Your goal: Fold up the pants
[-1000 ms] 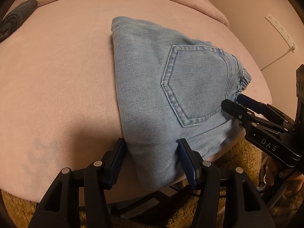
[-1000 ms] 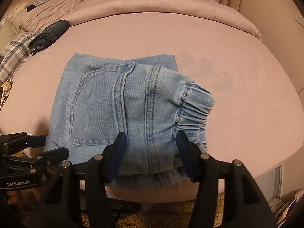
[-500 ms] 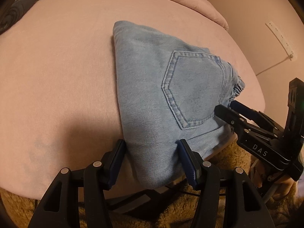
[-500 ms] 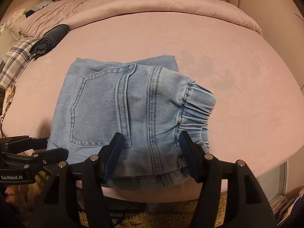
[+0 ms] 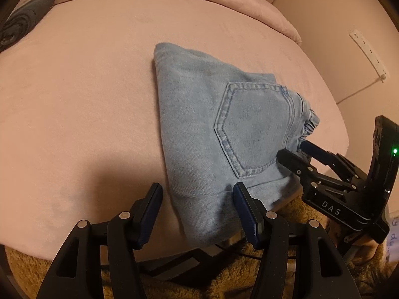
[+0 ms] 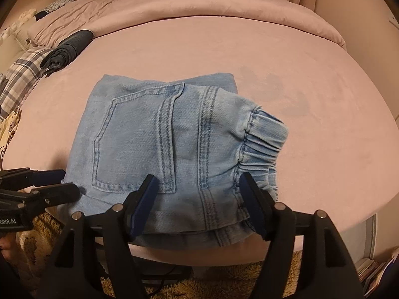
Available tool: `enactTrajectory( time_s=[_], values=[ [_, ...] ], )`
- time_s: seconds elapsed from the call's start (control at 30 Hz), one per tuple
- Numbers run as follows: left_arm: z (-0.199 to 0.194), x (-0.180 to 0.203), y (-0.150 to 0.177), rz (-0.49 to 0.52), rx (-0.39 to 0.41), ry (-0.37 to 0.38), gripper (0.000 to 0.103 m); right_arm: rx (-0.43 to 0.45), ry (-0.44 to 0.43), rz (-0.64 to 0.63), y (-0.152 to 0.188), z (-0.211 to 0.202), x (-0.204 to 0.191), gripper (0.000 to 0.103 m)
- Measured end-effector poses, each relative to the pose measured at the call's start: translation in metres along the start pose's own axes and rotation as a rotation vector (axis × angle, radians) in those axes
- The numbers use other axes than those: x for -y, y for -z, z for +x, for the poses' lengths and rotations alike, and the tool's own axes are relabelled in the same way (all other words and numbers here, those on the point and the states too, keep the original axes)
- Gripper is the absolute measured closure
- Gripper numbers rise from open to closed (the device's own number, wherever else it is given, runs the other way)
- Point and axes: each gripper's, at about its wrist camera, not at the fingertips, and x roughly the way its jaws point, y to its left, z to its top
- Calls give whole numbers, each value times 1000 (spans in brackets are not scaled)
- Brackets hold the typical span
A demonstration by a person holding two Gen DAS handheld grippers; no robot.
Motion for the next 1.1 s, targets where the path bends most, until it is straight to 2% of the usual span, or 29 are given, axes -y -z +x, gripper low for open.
enactTrajectory(
  time_s=[0.13,0.3,0.43,0.5,0.6,0.73,0.83,0.9,0.97,1.1],
  values=[
    [-4,-6,-6,-18,27,-59,43,7,-13,4,2,-2,1,34],
    [-5,-16,-10,-85,41,-41,43,15,-60,9,0,-5,6,29],
    [-4,-16,-8,-76,51,-46,43,14,-95,18,0,-6,6,23],
    [-4,-14,-8,-70,63,-59,31,10,-87,2,0,-5,2,23],
    [-5,-13,-10,-58,72,-68,31,6,-73,-12,-2,-7,-1,23],
    [-6,-13,-11,-58,90,-58,29,14,-83,49,-9,-12,8,22],
    [-8,-14,-11,-49,105,-61,18,32,-91,92,-11,-19,19,22],
    [-8,-13,-11,-41,112,-71,18,56,-86,112,-12,-25,27,18],
    [-7,-14,-13,-38,111,-75,18,76,-78,139,-12,-29,37,4],
    [-1,-15,-16,-35,110,-59,18,91,-106,200,-11,-31,59,1]
  ],
)
